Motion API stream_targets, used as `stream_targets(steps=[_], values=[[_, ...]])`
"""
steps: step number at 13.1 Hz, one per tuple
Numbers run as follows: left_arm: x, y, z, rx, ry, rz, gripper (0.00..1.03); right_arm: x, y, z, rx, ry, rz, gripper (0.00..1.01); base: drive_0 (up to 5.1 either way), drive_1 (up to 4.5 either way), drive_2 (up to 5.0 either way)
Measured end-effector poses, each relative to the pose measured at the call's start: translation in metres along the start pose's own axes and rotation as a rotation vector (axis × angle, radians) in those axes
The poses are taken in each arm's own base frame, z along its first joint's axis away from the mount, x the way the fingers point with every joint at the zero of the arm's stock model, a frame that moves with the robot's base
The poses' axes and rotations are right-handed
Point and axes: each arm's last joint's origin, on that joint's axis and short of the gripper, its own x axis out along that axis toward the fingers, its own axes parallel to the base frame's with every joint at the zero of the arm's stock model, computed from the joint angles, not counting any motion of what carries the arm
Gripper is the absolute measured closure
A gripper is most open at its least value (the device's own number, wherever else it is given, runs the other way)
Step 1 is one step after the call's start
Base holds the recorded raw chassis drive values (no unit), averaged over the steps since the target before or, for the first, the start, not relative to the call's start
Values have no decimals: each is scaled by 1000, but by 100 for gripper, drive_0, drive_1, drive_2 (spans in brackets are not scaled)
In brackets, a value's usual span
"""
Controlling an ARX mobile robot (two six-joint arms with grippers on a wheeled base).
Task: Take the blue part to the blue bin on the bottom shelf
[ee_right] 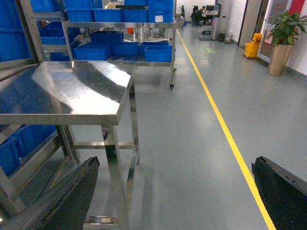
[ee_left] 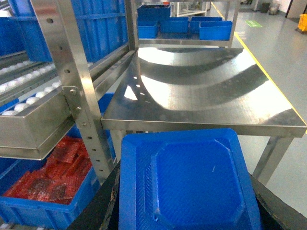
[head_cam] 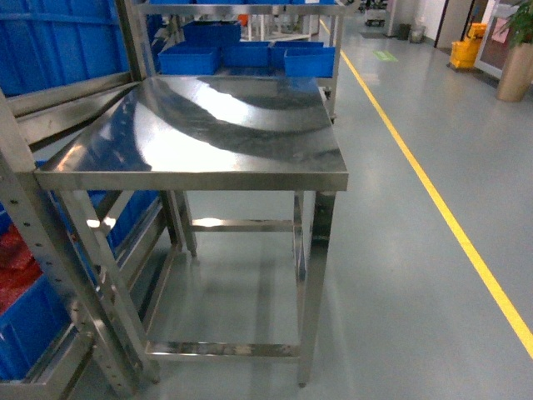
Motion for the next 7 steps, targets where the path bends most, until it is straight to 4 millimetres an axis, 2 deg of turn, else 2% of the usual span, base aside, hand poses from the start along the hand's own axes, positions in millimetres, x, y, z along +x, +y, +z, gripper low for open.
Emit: stream_targets(steps=[7], values=[[0,0,0,-1,-3,3,59,0,0,0,0,3,0,3,-494,243,243]])
